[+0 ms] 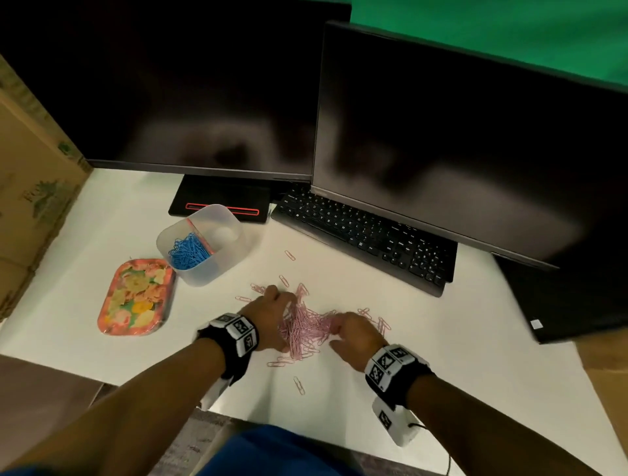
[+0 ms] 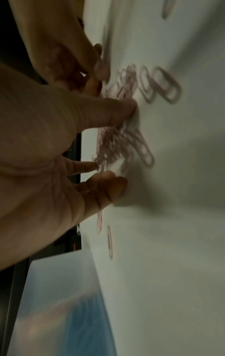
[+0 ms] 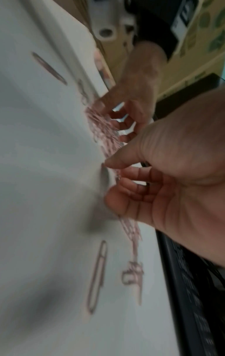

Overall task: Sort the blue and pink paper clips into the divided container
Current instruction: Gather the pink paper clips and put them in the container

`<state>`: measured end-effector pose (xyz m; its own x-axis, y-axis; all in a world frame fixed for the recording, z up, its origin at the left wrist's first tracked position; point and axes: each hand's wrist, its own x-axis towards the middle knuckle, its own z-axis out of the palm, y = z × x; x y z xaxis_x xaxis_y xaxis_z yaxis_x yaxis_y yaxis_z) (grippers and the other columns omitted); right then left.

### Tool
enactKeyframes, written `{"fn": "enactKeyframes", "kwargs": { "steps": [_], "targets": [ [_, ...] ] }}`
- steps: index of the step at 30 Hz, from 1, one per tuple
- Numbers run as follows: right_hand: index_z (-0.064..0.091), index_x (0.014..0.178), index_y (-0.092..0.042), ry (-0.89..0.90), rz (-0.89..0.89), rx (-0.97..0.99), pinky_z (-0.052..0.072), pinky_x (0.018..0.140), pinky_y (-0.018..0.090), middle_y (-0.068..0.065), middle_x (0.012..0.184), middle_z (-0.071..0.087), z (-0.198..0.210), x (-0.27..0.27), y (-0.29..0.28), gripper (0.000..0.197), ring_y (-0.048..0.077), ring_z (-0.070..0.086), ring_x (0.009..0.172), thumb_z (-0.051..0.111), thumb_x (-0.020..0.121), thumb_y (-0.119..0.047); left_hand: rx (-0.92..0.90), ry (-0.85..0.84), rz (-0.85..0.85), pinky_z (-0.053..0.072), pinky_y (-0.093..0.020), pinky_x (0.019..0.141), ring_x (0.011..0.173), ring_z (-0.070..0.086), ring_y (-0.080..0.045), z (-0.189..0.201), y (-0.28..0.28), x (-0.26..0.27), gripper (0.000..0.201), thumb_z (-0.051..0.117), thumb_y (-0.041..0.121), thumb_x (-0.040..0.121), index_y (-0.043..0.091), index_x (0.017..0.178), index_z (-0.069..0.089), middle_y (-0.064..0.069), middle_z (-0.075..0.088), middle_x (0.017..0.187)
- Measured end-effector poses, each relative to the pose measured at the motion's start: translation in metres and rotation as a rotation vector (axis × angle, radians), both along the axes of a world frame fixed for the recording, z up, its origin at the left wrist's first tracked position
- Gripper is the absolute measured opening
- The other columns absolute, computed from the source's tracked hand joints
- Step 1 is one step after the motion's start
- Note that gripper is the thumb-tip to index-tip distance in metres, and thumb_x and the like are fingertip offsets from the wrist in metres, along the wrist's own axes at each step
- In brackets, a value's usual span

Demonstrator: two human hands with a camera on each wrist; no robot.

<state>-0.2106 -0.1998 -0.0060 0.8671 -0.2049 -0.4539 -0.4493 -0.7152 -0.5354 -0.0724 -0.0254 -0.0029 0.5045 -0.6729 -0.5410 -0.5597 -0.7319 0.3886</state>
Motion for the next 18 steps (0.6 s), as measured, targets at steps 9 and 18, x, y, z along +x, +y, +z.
{"fn": "enactKeyframes", "kwargs": {
  "steps": [9, 18],
  "targets": [
    [0.011, 0.147, -0.027, 0.254, -0.245, -0.212, 0.049, 0.097, 0.041, 0.008, 0.132, 0.028, 0.002, -0.031, -0.04, 0.111, 0.031, 0.044, 0.123, 0.083, 0.063, -0.044, 0.037, -0.024, 0.085, 0.05, -0.04, 0.096, 0.114, 0.056, -0.035, -0.004, -0.009, -0.027, 0.111, 0.083, 0.05, 0.053, 0.026, 0.141, 0.02, -0.009, 0.024, 0.135],
    [0.039, 0.135, -0.03, 0.115, 0.002, -0.052, 0.051, 0.089, 0.032, 0.004, 0.122, 0.036, 0.001, 0.037, 0.017, 0.076, 0.03, 0.059, 0.105, 0.079, 0.07, -0.026, -0.071, 0.02, 0.171, 0.046, -0.032, 0.093, 0.107, 0.058, -0.031, -0.004, -0.029, -0.02, 0.058, 0.075, 0.028, 0.073, 0.023, 0.127, 0.054, -0.01, 0.052, 0.118]
  ]
}}
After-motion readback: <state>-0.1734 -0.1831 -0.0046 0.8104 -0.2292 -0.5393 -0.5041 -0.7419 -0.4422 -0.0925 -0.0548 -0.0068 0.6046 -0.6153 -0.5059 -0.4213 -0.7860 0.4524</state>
